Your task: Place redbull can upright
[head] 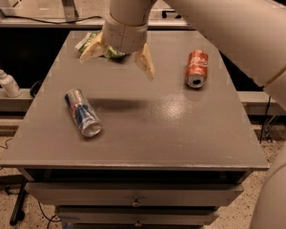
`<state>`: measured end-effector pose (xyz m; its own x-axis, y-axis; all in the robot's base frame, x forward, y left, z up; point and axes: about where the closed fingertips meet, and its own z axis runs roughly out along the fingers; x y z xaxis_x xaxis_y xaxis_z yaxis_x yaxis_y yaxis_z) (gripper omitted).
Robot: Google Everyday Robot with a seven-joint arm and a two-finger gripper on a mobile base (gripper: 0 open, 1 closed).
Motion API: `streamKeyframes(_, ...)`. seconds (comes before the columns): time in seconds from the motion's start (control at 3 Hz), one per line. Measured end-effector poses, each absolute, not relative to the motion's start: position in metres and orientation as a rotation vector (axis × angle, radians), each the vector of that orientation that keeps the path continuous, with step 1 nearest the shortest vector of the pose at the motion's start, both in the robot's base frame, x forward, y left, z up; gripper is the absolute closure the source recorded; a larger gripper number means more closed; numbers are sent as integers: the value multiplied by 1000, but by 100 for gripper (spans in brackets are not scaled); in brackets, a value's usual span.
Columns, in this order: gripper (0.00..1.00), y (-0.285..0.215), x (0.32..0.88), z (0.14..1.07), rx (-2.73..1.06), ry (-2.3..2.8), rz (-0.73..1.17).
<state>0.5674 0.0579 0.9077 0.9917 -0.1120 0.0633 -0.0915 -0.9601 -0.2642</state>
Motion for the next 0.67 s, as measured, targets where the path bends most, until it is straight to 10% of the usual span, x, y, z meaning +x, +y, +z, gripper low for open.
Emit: streamKeyframes(0.67,0,74,559,895,-2956,-121,-209)
